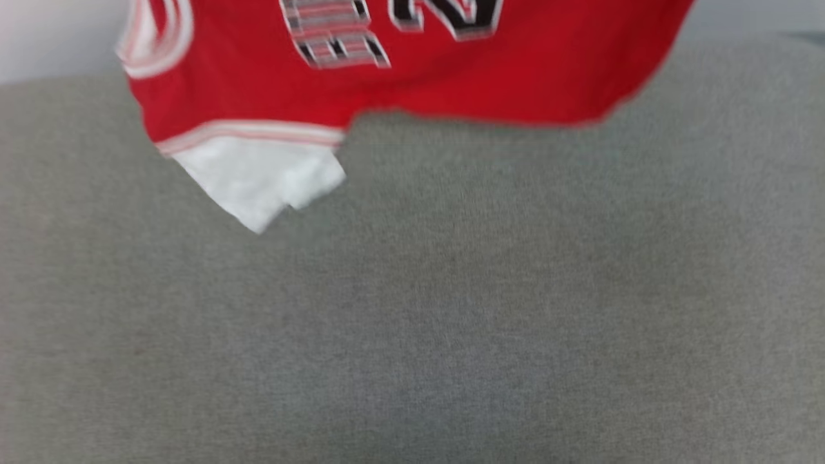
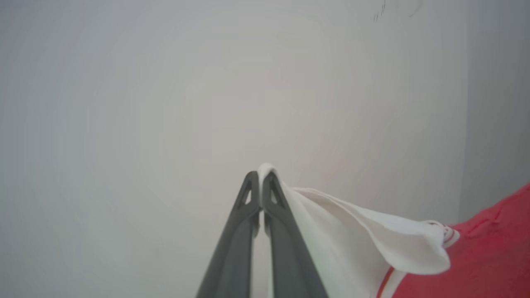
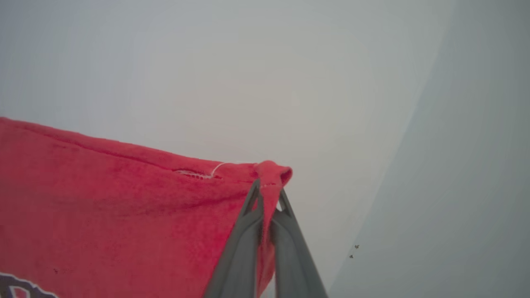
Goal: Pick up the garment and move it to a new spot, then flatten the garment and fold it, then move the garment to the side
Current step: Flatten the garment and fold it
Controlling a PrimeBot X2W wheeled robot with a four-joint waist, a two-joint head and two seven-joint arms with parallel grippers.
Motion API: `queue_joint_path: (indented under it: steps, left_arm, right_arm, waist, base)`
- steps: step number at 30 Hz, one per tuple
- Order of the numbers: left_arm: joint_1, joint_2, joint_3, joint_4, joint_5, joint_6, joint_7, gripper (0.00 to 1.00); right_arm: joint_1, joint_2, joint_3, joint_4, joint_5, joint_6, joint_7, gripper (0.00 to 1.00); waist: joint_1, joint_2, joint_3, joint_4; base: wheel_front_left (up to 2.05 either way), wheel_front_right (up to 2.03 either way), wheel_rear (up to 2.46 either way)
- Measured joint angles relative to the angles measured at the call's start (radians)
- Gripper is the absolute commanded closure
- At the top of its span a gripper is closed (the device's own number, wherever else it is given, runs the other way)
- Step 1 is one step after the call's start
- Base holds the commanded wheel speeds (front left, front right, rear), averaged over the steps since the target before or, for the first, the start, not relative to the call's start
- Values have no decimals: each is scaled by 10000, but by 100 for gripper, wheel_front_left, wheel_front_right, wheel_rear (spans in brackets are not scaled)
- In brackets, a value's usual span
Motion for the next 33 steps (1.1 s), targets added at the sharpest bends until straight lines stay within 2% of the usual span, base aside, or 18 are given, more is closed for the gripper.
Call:
queue_joint_path:
  steps: [4,9,12,16,20,27,33]
  left_arm:
    - [-1177,-194,65,426,418,44,-886,100]
    - [-2412,-612,274,823,752,368,-2224,100]
    - [-2925,-876,541,1051,734,552,-2949,100]
    - [-3388,-1170,922,1043,748,545,-3455,100]
    - [-3454,-1338,1582,372,972,502,-3521,100]
    - [-1802,-1319,3058,-458,1567,589,-3540,100]
    - [-410,-1595,3628,-221,1866,403,-3540,100]
  right_arm:
    - [-526,52,-75,69,-995,0,-1484,100]
    - [-1226,98,-295,426,-2569,0,-3647,100]
    - [-1673,140,-520,539,-3628,0,-4326,100]
    - [-2006,253,-968,307,-4892,0,-4525,100]
    - [-2042,330,-1342,-637,-5691,0,-4537,100]
    - [-1411,541,-1985,-401,-6140,0,-4537,100]
    - [-983,644,-2249,393,-6006,0,-4537,100]
  waist:
    - [0,0,783,-92]
    - [1,0,1831,-166]
    - [1,0,2476,-164]
    - [1,0,3339,-89]
    - [0,-1,4202,66]
    - [1,0,5494,430]
    - [1,0,5942,915]
  base:
    - [0,0,0]
    - [0,0,0]
    - [0,0,0]
    - [0,0,0]
    - [0,0,0]
    - [0,0,0]
    - [0,0,0]
